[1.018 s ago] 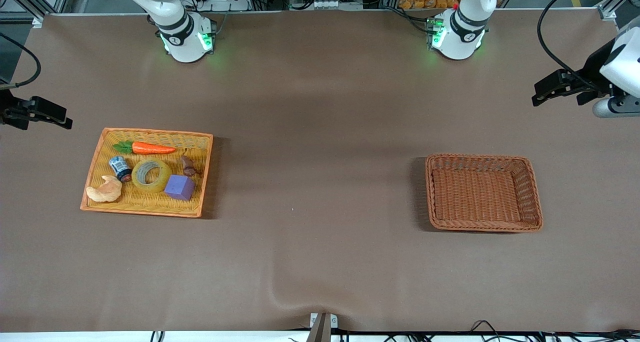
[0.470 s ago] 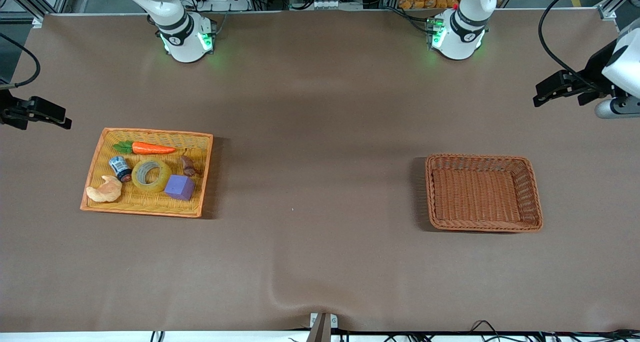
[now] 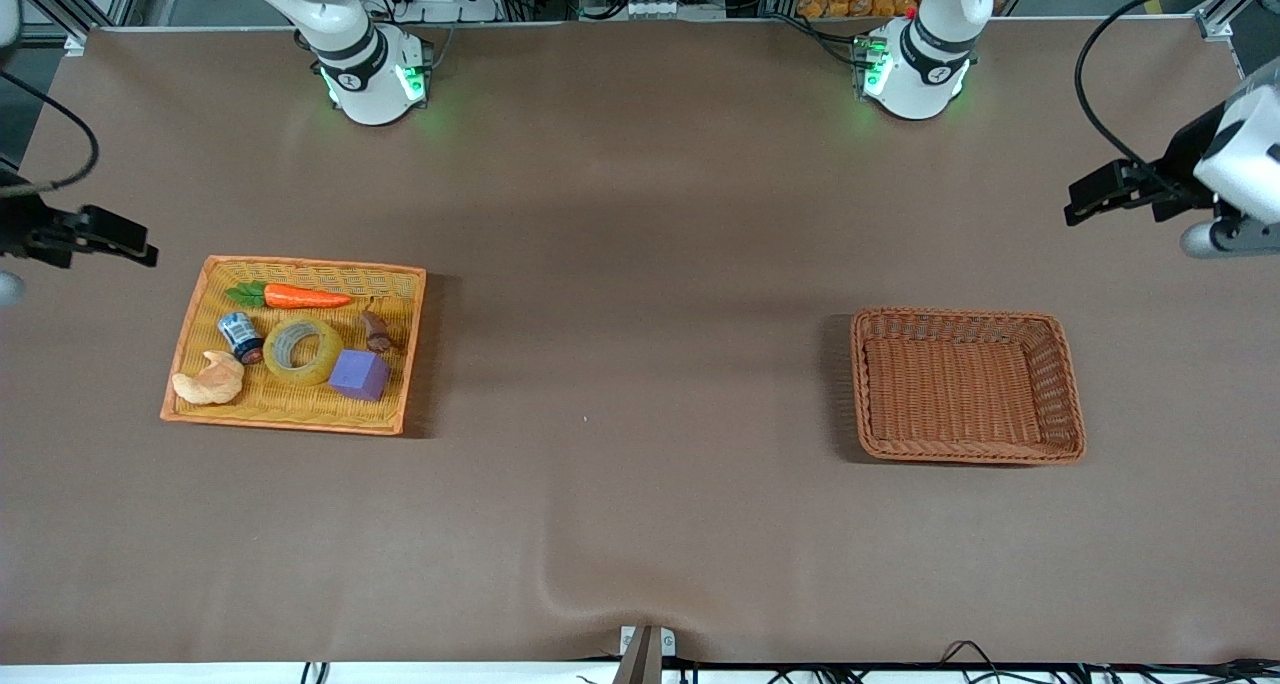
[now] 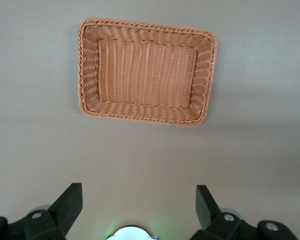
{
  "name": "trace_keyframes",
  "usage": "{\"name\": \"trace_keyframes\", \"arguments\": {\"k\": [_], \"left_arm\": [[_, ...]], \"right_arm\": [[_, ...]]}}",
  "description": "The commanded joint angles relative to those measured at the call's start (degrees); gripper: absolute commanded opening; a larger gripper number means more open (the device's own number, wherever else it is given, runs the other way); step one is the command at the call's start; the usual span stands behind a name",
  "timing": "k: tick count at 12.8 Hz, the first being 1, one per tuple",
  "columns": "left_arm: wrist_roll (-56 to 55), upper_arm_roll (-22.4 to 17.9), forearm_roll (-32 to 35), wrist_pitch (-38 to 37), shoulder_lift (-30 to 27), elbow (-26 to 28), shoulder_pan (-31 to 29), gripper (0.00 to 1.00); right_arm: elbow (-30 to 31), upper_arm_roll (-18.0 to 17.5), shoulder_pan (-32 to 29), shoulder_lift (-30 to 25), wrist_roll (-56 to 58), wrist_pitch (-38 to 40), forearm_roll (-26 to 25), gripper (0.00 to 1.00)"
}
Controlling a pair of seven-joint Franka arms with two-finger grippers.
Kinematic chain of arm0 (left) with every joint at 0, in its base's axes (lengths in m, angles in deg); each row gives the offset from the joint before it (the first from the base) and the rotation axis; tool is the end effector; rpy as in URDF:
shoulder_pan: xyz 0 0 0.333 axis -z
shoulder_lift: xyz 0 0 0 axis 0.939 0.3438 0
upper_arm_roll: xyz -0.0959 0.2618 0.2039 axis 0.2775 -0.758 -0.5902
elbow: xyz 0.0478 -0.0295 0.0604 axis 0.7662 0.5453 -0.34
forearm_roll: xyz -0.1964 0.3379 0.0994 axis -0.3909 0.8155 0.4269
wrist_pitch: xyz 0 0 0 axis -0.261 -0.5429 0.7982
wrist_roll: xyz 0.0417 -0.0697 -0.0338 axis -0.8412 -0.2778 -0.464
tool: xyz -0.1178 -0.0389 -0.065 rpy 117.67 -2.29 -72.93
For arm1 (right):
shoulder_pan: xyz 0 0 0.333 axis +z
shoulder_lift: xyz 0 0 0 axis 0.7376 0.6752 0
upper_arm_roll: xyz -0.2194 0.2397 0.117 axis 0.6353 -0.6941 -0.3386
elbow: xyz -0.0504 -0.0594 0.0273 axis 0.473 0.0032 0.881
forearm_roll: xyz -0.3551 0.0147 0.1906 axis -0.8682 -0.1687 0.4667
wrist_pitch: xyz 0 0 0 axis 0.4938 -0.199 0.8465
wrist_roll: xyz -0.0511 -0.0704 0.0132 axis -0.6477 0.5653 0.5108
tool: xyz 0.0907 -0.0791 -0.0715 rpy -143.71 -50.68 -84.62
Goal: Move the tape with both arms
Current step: 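Reach the right gripper down to the yellow tape roll in the tray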
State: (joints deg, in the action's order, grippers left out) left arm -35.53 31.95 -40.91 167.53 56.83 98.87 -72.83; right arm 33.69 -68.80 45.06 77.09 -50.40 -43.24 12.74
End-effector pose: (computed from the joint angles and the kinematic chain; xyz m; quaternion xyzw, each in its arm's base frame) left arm 0.5640 -0.0413 0.6068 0.9977 0.0267 -0.0615 0.0061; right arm 0.5957 -0.0298 0.5709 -0.9987 -0.0047 0.0505 0.0102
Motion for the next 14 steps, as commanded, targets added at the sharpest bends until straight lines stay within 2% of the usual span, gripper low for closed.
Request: {"name": "trace_keyframes", "arguments": {"k": [1,5,7,9,11,14], "left_arm": [[-0.58,0.16,1.29,-2.25,1.04,-1.04,0.13,1.00],[-0.58,0.16,1.38,-9.97,4.55,-1.04,0.22,1.00],[-0.58,0.16,1.29,-13.23,6.65,-1.21,0.57,1.00],[-0.58,0.34,1.38,-13.86,6.84,-1.48,0.83,1.00],[-0.67,0.43,1.38,-13.68,6.93,-1.91,0.92,1.00],[-0.50,-0.01,1.82,-13.42,8.51,-8.58,0.83,1.00]], "right_arm": [[9.20,-0.03,3.34,-0.38,-0.07,-7.64,0.06,1.00],[25.63,-0.03,5.71,2.08,3.34,-27.05,-0.29,1.00],[31.62,0.06,2.50,3.74,10.51,-34.71,-0.29,1.00],[32.35,-0.12,-0.24,7.25,22.91,-36.59,0.41,1.00],[32.78,-0.03,1.76,9.81,23.39,-39.65,2.51,1.00],[36.82,-0.03,3.52,12.54,26.71,-47.72,2.52,1.00]]}}
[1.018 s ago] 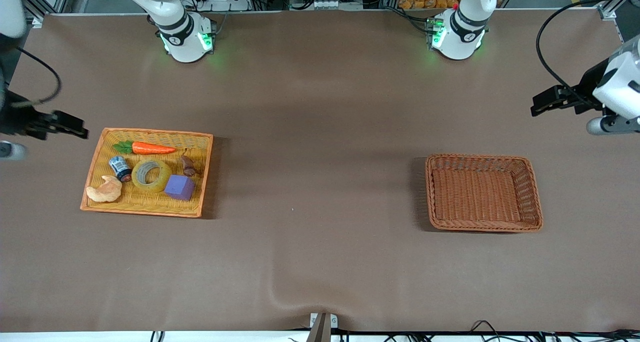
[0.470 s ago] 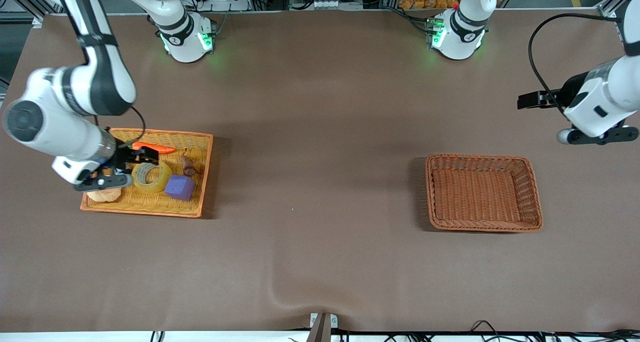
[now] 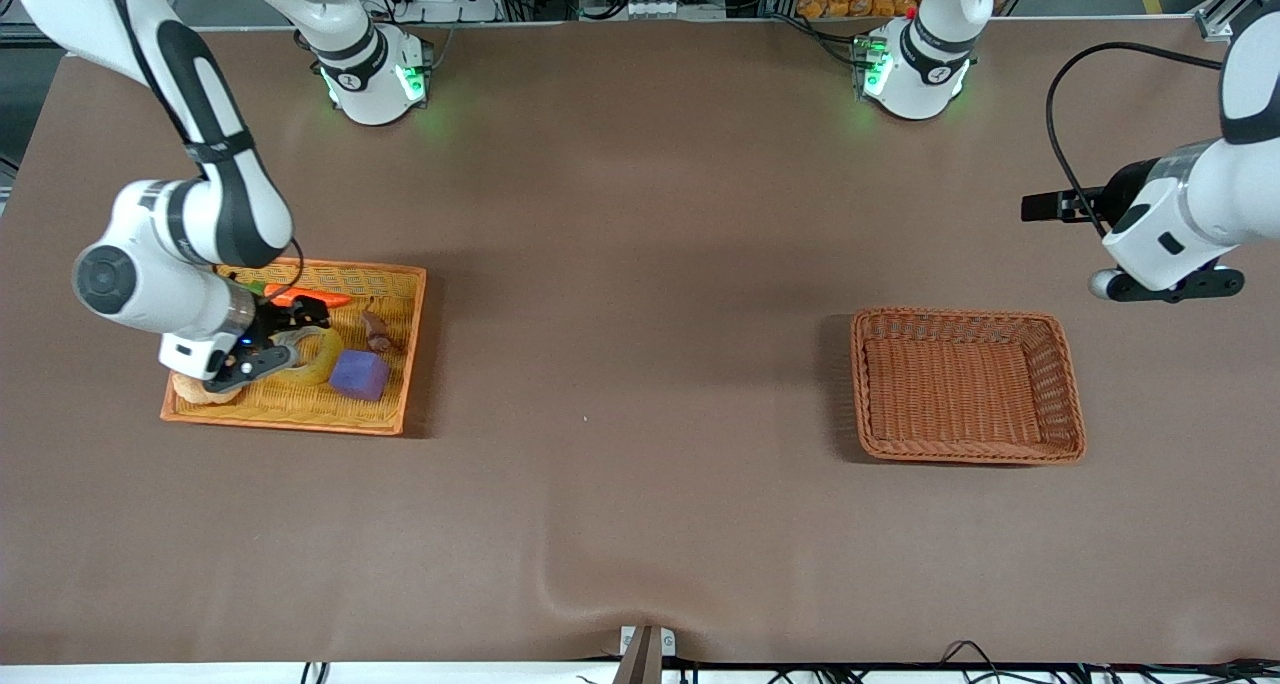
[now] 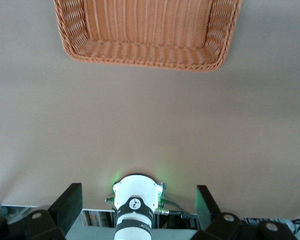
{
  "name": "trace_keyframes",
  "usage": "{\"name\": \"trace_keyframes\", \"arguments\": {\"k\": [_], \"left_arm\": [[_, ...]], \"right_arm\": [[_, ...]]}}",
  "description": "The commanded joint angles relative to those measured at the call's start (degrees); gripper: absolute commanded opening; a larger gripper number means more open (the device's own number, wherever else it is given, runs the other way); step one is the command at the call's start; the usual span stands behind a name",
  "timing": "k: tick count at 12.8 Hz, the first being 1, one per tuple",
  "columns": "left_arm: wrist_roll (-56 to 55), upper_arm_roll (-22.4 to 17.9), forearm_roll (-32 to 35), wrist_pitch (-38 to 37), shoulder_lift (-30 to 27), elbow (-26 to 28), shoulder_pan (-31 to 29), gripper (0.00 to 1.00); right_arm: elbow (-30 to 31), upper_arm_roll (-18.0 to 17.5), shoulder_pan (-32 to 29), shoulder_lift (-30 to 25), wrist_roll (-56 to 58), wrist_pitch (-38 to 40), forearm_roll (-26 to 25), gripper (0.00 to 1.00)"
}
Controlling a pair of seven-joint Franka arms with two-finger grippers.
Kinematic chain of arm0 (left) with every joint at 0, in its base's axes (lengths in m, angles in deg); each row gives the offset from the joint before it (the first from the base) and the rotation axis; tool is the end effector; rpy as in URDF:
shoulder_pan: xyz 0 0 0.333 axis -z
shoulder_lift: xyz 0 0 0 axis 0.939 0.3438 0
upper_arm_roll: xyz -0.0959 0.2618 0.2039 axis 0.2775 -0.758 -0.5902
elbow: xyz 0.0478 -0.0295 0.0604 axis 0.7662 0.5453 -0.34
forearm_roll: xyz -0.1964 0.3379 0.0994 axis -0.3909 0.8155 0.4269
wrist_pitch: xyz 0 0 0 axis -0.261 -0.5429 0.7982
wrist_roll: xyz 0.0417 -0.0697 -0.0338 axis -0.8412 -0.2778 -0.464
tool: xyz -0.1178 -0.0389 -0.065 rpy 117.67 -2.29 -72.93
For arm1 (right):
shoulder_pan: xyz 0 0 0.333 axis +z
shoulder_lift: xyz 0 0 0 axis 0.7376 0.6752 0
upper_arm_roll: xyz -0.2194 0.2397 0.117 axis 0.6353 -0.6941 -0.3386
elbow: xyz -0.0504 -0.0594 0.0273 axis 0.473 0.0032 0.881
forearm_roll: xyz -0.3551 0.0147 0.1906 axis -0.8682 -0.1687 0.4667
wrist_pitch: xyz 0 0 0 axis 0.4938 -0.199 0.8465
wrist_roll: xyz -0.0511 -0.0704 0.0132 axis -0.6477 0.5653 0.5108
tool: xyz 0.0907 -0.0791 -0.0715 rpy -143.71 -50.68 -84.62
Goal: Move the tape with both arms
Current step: 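Reach the right gripper down to the yellow tape roll in the tray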
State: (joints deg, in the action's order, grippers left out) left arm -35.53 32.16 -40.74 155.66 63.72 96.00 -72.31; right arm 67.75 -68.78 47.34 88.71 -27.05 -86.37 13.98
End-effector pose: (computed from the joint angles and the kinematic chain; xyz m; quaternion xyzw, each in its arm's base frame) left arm 0.5648 -0.0444 0.5514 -0.9800 -0.0185 0.1983 0.0026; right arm 0.5718 -0.0068 0.2341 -0.9743 -0.2128 0.0684 0.0285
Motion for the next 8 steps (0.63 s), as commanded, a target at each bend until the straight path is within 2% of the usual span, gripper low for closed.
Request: {"name": "trace_keyframes", "arguments": {"k": [1,4,5,6,7,8], "left_arm": [[-0.49,-0.22,1.91,-1.37,1.45,-7.03,0.31,1.00],[-0.58,0.04,2.00,3.27,0.74,-8.27,0.22,1.00],[-0.49,-0.04,2.00,5.20,0.74,-8.88,0.22,1.00],[-0.23,-0.22,2.00,7.48,0.83,-8.89,0.13,1.00],[-0.14,-0.31,2.09,9.59,0.92,-8.89,0.13,1.00],[-0.05,-0.31,2.09,11.79,1.00,-8.89,0.04,1.00]], "right_arm": [[2.95,0.03,1.33,2.23,6.44,-6.46,1.29,1.00],[2.60,0.03,-0.95,4.08,11.82,-8.14,1.20,1.00],[2.60,0.03,-1.04,4.44,11.83,-8.32,1.20,0.95],[2.60,0.03,-1.04,4.79,11.92,-8.32,1.20,0.78],[2.60,0.03,-1.13,4.79,11.92,-8.23,1.20,0.43],[2.60,0.03,-1.21,4.79,11.92,-7.80,1.20,0.13]]}}
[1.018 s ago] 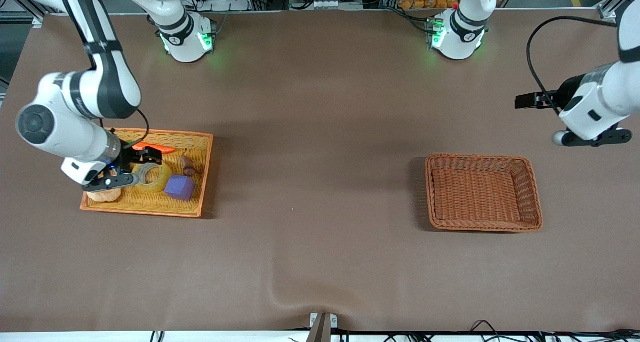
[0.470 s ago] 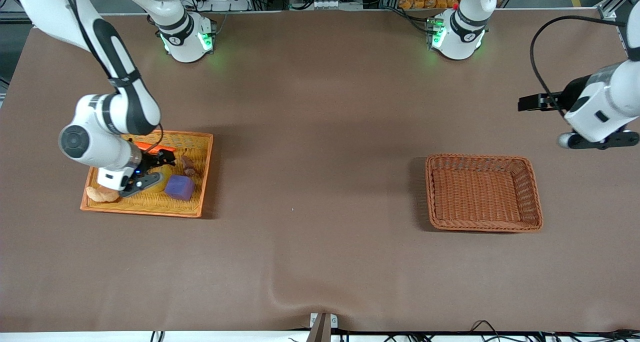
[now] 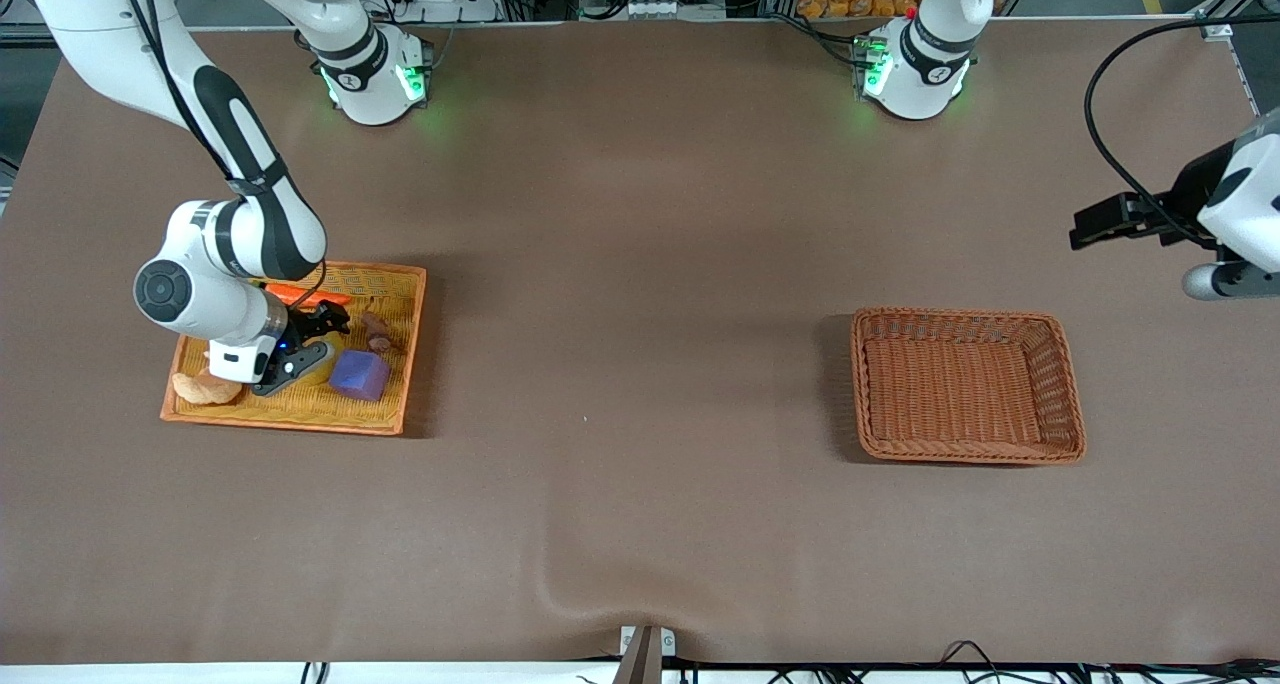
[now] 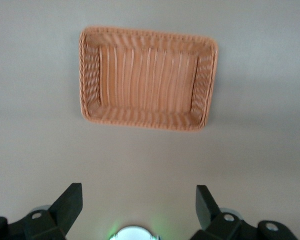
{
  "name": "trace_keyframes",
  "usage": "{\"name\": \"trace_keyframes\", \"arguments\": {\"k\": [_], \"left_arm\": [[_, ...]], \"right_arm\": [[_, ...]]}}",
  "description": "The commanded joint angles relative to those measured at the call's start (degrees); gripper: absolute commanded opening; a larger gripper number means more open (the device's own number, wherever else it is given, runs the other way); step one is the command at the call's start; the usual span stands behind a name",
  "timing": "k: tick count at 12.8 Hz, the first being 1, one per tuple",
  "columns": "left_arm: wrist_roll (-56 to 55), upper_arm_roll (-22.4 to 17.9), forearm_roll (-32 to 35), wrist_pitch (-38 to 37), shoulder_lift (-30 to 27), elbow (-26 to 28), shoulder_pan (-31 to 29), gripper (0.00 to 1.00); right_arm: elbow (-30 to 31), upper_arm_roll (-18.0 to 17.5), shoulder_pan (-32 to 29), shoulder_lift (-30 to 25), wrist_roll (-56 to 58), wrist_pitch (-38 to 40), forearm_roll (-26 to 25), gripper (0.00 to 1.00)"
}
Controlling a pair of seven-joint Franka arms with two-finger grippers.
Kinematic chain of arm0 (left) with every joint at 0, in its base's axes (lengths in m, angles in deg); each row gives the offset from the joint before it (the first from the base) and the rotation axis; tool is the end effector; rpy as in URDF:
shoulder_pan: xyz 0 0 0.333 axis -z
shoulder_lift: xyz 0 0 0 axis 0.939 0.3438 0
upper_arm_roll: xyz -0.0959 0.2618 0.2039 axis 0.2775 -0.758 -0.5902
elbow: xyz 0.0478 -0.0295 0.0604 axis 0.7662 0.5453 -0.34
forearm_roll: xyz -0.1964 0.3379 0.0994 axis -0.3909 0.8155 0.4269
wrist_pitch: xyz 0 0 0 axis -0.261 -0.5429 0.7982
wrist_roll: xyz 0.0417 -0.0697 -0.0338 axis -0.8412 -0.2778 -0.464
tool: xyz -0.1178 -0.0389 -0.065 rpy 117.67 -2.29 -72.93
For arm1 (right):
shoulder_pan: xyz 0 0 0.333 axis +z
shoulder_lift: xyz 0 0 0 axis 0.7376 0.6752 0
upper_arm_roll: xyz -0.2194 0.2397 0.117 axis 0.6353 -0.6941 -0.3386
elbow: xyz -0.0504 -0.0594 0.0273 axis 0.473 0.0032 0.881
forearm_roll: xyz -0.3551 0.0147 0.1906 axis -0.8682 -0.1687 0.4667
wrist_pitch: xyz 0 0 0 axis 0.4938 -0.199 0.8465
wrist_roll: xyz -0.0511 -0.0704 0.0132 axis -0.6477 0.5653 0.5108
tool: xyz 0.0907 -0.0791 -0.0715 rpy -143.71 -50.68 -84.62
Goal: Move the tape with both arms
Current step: 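Close the right gripper on the tape roll's rim and lift it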
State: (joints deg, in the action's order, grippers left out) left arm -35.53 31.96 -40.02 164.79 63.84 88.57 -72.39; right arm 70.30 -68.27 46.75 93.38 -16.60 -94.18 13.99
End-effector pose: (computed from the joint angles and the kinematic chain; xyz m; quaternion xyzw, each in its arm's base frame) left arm 0.6007 -0.0410 0.6156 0.9981 0.0237 -0.0563 0.0062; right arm 0.5632 -0.0186 0.1806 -0.9544 -0.2904 0.0616 0.0297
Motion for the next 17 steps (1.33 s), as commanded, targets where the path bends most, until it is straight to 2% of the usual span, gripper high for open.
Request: {"name": "trace_keyframes", "arguments": {"k": [1,3,6,8,11,12,15,17], "left_arm": [[0.03,-0.11,1.37,5.03,0.98,-1.46,0.13,1.00],[0.03,-0.19,1.37,8.90,0.98,-1.46,-0.04,1.00],[0.04,-0.19,1.46,12.26,1.15,-1.19,-0.48,1.00],[-0.23,-0.72,2.60,12.87,1.33,-1.19,-0.57,1.00],[-0.23,-0.99,3.91,18.65,2.03,-0.93,-0.57,1.00],[-0.23,-0.99,4.53,20.77,2.81,-0.93,-0.57,1.00],[-0.58,-0.90,4.54,22.02,3.35,-0.93,-0.75,1.00],[-0.58,-0.90,4.54,22.02,3.44,-0.84,-0.75,1.00]], "right_arm": [[-0.04,-0.47,-0.62,-0.06,1.29,0.28,1.18,0.00],[-0.31,-0.47,-0.45,-0.67,1.20,2.03,1.18,0.00],[-6.08,-0.47,-0.45,-2.52,0.94,11.85,1.18,0.00],[-13.19,-0.56,0.16,-2.43,0.58,20.02,1.27,0.00],[-26.81,-0.91,2.35,-2.52,-0.38,34.96,1.88,0.00],[-30.59,-1.00,4.02,-2.52,-1.87,38.74,3.89,0.00],[-35.63,-1.09,8.58,-2.44,-6.09,42.29,10.05,0.00],[-38.27,-1.09,15.51,-1.04,-15.10,41.60,10.15,0.00]]}}
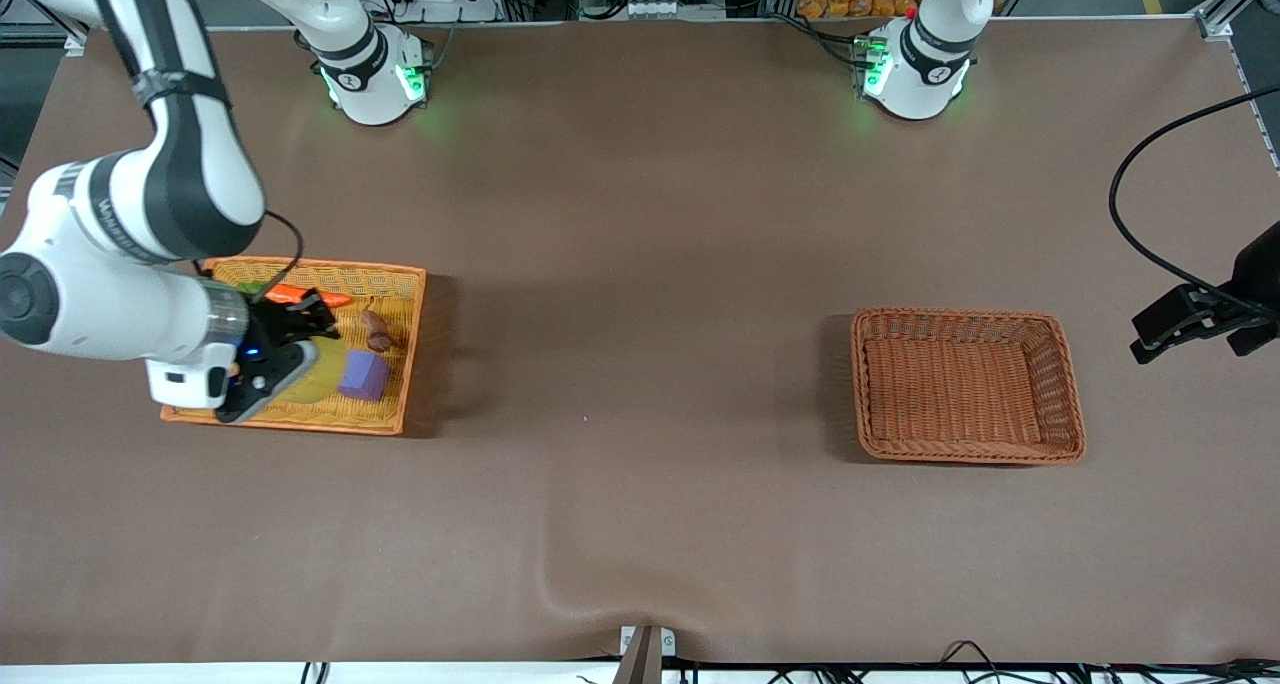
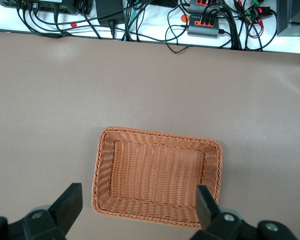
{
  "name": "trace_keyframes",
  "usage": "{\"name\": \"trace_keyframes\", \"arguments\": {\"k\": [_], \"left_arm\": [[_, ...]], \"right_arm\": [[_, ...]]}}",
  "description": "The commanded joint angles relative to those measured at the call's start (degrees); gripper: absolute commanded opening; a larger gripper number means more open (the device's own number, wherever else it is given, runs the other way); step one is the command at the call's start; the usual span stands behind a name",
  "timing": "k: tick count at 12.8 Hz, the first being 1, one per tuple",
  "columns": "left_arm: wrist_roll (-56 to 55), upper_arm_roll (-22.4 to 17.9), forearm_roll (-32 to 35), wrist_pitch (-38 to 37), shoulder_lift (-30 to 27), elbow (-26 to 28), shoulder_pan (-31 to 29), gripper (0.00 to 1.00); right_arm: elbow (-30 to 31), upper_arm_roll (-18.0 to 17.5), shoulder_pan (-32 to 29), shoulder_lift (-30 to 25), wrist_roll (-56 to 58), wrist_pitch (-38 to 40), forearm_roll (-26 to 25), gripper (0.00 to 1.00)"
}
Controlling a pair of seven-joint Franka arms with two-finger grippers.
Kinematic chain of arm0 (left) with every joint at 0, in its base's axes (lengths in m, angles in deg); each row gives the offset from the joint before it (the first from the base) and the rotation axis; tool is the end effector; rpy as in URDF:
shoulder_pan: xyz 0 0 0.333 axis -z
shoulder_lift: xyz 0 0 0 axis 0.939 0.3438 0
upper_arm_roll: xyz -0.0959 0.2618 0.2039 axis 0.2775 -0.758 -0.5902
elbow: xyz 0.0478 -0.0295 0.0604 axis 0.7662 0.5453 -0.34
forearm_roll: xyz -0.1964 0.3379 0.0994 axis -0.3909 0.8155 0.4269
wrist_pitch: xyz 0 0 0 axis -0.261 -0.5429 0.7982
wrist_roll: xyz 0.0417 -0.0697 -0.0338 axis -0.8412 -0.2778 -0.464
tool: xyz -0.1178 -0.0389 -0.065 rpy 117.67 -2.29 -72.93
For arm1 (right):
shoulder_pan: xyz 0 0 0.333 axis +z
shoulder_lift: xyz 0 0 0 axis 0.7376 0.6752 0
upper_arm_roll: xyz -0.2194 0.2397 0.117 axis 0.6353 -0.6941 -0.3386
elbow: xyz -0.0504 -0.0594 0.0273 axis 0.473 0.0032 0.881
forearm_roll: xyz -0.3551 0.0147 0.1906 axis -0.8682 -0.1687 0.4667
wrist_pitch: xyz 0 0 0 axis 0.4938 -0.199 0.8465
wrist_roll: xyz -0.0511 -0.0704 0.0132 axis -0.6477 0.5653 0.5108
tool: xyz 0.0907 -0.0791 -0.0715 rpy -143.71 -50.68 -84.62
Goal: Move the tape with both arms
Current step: 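Close the right gripper on the tape roll's rim and lift it, then carry the tape toward the basket while the left gripper approaches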
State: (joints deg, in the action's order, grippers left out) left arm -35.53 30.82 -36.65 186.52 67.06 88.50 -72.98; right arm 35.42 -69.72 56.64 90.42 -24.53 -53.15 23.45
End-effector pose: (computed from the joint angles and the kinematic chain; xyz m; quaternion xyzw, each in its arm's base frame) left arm 0.6690 -0.0178 0.6163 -0.9935 -0.0381 -0.1075 0.0071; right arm 0.6443 0.1318 0.4243 -0.9417 -0.3071 0.0766 0.1143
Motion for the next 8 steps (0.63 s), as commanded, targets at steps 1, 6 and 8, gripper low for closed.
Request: {"name": "trace_keyframes", "arguments": {"k": [1,6,8], "left_arm": [[-0.58,0.25,0.99,0.29,0.22,-0.51,-0.51,1.00],[0.47,0.16,-6.54,0.38,2.24,0.19,-9.02,1.00],[0.82,0.25,-7.45,0.20,3.11,1.07,-8.69,1.00]], "right_arm": [[-5.56,0.45,9.57,3.94,-14.00,-1.35,0.69,0.00],[-15.93,0.53,24.87,17.63,-39.86,-18.11,0.60,0.00],[-21.38,0.53,30.06,25.10,-50.93,-26.46,0.60,0.00]]}}
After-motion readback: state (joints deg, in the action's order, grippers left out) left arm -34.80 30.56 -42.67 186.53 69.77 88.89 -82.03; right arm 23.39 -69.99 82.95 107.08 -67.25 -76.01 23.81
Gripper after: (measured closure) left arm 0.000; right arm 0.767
